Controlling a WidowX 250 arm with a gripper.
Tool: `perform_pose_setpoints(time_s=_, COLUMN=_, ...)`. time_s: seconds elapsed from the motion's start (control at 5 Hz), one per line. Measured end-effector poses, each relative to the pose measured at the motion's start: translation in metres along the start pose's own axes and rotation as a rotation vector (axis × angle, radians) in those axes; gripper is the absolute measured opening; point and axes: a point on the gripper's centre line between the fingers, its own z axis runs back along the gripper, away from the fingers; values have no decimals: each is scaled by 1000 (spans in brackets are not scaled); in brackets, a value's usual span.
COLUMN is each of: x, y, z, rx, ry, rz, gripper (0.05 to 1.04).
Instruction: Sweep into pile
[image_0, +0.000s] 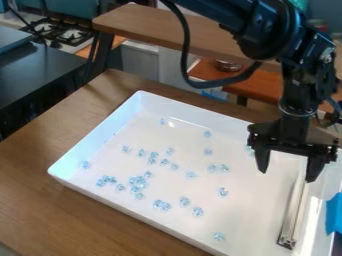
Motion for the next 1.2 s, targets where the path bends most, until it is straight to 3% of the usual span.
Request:
perform_pose_setpoints(time_s=0.2, x=-13, y=7, z=-18, rx=32, ry=53, rz=-3, gripper=998)
perform_pose_setpoints(time_s=0.6, x=-17, y=7, z=-28, rx=20, ry=29, rz=-7, gripper=998)
perform_pose_setpoints(time_s=1.0, x=-24, y=4, z=-44, rx=25, ry=51, rz=7, gripper=998)
perform_pose_setpoints(time_s=1.2, x=-19, y=0, z=-42, rx=14, ry=36, rz=20, gripper=998)
